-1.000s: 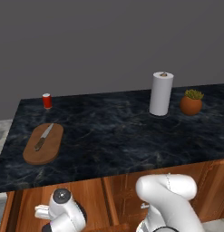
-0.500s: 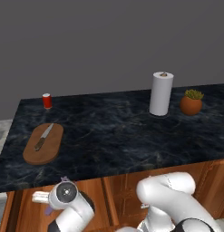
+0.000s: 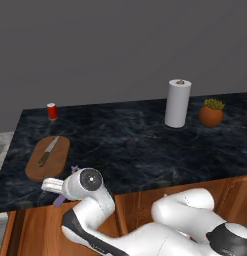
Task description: Open the drawer on the left and place the cutting tools on the cutting board.
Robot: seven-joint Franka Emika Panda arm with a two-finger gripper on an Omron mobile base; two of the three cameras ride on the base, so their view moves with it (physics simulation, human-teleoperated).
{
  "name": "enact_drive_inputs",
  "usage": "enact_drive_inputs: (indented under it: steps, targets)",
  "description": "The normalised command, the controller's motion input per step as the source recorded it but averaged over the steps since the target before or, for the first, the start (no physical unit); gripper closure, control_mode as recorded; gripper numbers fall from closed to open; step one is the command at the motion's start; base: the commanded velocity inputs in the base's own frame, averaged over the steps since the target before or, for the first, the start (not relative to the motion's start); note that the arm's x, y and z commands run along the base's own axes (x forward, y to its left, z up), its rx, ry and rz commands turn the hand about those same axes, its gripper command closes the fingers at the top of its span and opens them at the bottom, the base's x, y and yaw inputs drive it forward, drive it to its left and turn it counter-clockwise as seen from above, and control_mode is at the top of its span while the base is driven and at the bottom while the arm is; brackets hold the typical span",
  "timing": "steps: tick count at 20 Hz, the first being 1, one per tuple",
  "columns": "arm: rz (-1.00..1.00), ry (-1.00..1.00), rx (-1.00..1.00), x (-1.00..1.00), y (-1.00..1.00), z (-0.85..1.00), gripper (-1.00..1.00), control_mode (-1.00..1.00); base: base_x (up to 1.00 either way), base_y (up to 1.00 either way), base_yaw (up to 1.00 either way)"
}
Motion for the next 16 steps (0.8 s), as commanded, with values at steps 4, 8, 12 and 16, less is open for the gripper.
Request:
enact_drive_inputs:
  steps: [4, 8, 12, 16]
  targets:
    - [0.03, 0.23, 0.17, 0.7, -0.25, 1.0, 1.0, -1.0, 0.0, 0.0, 0.0]
    - [0.0, 0.45, 0.06, 0.97, -0.02, 0.89, 1.0, -1.0, 0.0, 0.0, 0.0]
    - [0.0, 0.51, -0.03, 0.82, 0.02, 0.26, 1.0, -1.0, 0.0, 0.0, 0.0]
    - [0.0, 0.04, -0.01, 0.11, 0.01, 0.0, 1.0, -1.0, 0.0, 0.0, 0.0]
